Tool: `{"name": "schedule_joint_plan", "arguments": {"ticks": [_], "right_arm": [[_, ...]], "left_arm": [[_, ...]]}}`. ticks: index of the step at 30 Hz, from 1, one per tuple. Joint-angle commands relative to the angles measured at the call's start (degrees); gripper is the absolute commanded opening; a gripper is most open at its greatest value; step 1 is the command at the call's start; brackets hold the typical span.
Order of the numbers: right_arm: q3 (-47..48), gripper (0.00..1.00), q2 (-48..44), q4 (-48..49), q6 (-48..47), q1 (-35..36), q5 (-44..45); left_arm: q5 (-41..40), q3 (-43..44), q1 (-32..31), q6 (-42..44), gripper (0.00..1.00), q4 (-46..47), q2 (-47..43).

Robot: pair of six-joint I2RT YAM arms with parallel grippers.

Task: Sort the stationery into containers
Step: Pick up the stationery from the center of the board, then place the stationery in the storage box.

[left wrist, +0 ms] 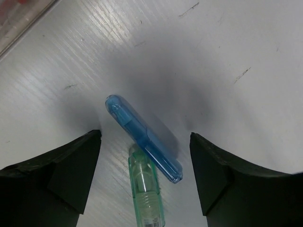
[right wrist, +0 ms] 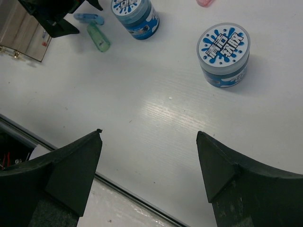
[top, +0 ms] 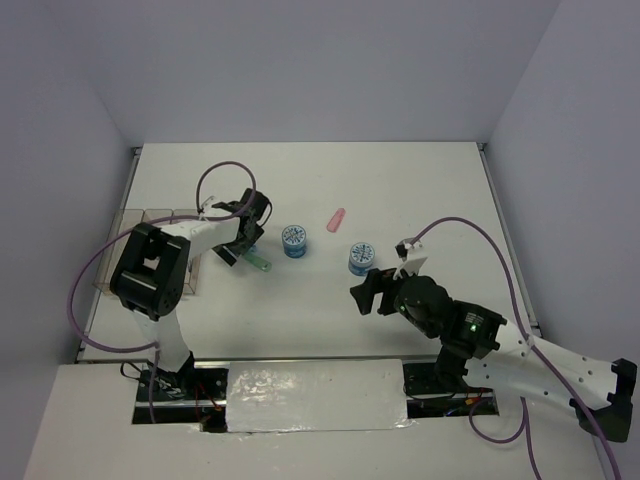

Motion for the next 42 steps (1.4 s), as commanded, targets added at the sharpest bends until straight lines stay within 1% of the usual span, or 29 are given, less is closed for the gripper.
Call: {"name": "schedule_joint_plan", "arguments": {"ticks": [1, 2, 3, 7, 8, 9, 10, 11, 13, 14, 18, 20, 22, 23, 25, 26, 27, 28, 29, 30, 32, 33, 34, 35, 37, 39, 40, 41, 42], "right_arm": [[0.0, 0.88, -1.1, 2.9, -0.9, 0.2, 0.1], [0.1, 0.88, -1.4, 2.5, -1.0, 0.2, 0.3], [0.1, 0.88, -1.6, 2.5, -0.9, 0.2, 0.5], [0.0, 0.88, -1.9, 1.7, -0.6, 0.2, 0.7], [-0.2, 0.88, -2.1, 1.4, -0.5, 0.2, 0.7], [-0.3, 0.88, -2.1, 1.2, -0.3, 0.2, 0.7], [-0.4, 0.88, -2.3, 0.9, -0.2, 0.2, 0.7], [-0.4, 0.87, -2.4, 0.6, -0.2, 0.2, 0.7], [-0.5, 0.87, -3.0, -0.1, 0.0, 0.2, 1.2], [-0.6, 0.87, -3.1, -0.3, 0.0, 0.2, 1.4], [-0.6, 0.87, -4.1, -0.9, -0.1, 0.2, 2.2], [-1.0, 0.88, -4.6, -0.7, -0.2, 0.2, 2.6], [-1.1, 0.88, -4.6, -0.1, -0.5, 0.2, 2.5], [-1.2, 0.88, -4.5, 0.0, -0.5, 0.2, 2.4], [-1.3, 0.88, -4.1, 0.6, -0.5, 0.2, 2.0], [-1.4, 0.88, -3.9, 0.9, -0.6, 0.2, 2.0], [-1.5, 0.88, -3.9, 1.0, -0.5, 0.2, 2.0], [-1.5, 0.88, -3.8, 1.2, -0.5, 0.2, 1.5], [-1.6, 0.88, -3.9, 1.3, -0.5, 0.2, 1.4], [-1.8, 0.87, -4.5, 1.4, -0.5, 0.2, 1.1], [-2.5, 0.87, -5.3, 1.3, -0.6, 0.2, 0.6], [-2.8, 0.87, -6.3, 1.2, -0.6, 0.2, 0.7], [-3.3, 0.87, -6.9, 1.2, -0.7, 0.2, 0.5], [-3.6, 0.87, -7.6, 1.4, -0.8, 0.2, 0.4], [-4.6, 0.87, -9.3, 2.0, -1.0, 0.2, 0.1], [-5.6, 0.88, -10.4, 3.4, -1.8, 0.3, -0.8], [-5.6, 0.88, -10.4, 3.6, -2.1, 0.2, -1.3], [-5.3, 0.88, -10.2, 3.4, -2.3, 0.2, -2.2], [-5.0, 0.88, -9.8, 3.3, -2.7, 0.2, -2.9]], "left_arm": [[-0.2, -0.7, 0.9, -1.7, 0.85, 2.3, 1.3], [-0.2, -0.5, 1.1, -1.5, 0.83, 2.5, 1.5], [-0.4, -0.4, 1.2, -1.8, 0.76, 2.4, 1.8], [-0.5, -0.6, 1.5, -0.3, 0.60, 6.0, 1.9], [-0.4, 0.4, 1.6, 0.1, 0.53, 6.6, 2.1], [-0.2, 1.0, 1.7, 0.6, 0.40, 6.9, 2.3], [0.0, 2.3, 2.0, 1.5, 0.33, 7.1, 2.8], [0.2, 2.8, 2.1, 2.2, 0.16, 7.5, 2.8], [0.6, 4.0, 2.4, 4.3, 0.03, 8.1, 1.9], [0.7, 4.3, 2.6, 5.1, 0.00, 8.7, 1.1], [1.0, 5.1, 3.3, 15.5, 0.00, 13.6, -5.3], [1.8, 7.0, 4.6, 29.4, 0.00, 15.8, -10.3], [3.7, 9.7, 5.8, 37.5, 0.00, 17.4, -12.2], [4.3, 10.8, 6.6, 40.8, 0.00, 17.7, -12.9], [1.6, 15.0, 8.3, 46.8, 0.00, 12.9, -13.5], [2.4, 15.5, 9.0, 49.3, 0.00, 12.7, -13.7], [4.0, 15.8, 11.0, 54.7, 0.00, 12.8, -14.3], [7.2, 15.3, 12.1, 57.1, 0.00, 14.0, -14.6], [7.9, 15.1, 13.2, 58.7, 0.00, 14.1, -14.9], [8.2, 14.5, 14.8, 63.3, 0.00, 14.3, -15.4], [4.5, 12.5, 15.6, 69.7, 0.00, 17.0, -17.0], [3.4, 8.7, 16.8, 77.3, 0.00, 19.3, -17.8], [3.5, 6.5, 17.8, 81.8, 0.00, 23.3, -18.4], [4.3, 4.6, 19.2, 86.6, 0.00, 24.7, -20.2], [1.6, -2.8, 26.7, 85.0, 0.00, 29.2, -23.2], [1.8, -7.1, 28.2, 86.6, 0.00, 33.2, -25.2], [-0.6, -9.5, 28.2, 91.1, 0.00, 39.4, -26.4], [-2.7, -12.8, 28.2, 92.4, 0.00, 41.7, -26.4], [-5.7, -13.7, 28.2, 92.8, 0.00, 43.4, -26.0]]}}
